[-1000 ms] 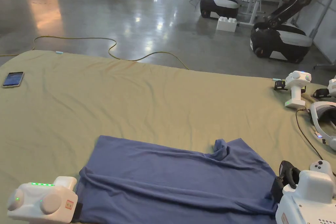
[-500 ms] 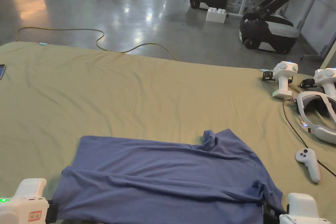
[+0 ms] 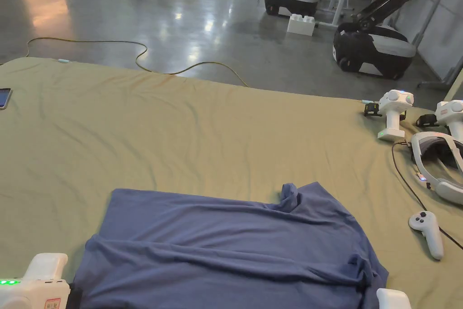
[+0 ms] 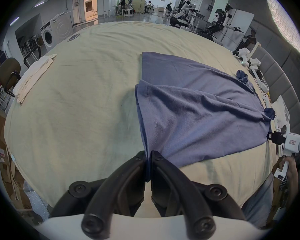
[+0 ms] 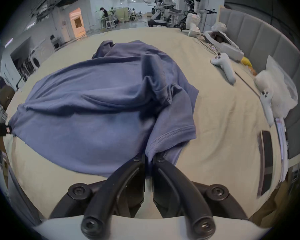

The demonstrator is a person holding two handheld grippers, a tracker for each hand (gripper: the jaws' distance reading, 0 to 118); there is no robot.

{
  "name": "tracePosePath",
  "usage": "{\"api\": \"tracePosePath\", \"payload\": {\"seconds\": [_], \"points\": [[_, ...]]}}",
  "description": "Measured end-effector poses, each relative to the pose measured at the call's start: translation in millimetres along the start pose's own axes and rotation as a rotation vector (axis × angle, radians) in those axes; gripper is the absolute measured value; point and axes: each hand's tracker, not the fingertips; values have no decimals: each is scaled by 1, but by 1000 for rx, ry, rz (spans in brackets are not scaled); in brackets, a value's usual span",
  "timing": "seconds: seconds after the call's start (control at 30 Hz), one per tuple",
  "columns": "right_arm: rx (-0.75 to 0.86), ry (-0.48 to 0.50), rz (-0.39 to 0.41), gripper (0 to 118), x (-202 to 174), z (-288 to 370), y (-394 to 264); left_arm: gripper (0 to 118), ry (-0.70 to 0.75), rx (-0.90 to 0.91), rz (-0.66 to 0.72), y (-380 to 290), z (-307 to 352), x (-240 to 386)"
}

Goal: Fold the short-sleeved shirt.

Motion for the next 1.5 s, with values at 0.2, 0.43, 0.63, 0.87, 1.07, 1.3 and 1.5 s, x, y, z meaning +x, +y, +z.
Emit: {"api": "tracePosePath", "payload": {"seconds": [0.2, 0.43, 0.63, 0.87, 1.07, 1.3, 1.5], "points": [[117, 22, 15, 5, 0, 59, 18, 7, -25, 75, -14, 10, 31, -1], [163, -14, 92, 5, 4, 112, 16, 7, -38, 105, 7, 9, 64, -12], [39, -25, 71, 5, 2, 110, -34, 7, -50, 17, 10, -38, 56, -22], [-70, -58, 56, 5, -8, 65, -92, 7, -13, -92, 3, -84, 15, -25], [-38, -132, 89, 55, -18, 69, -77, 23, 1, -64, 10, -74, 17, -23], [196, -201, 39, 66, -23, 121, -26, 50, 35, 160, -39, -44, 44, -5], [519, -150, 6, 66, -50, 145, 37, 50, 21, 465, -57, 9, 71, 31]]}}
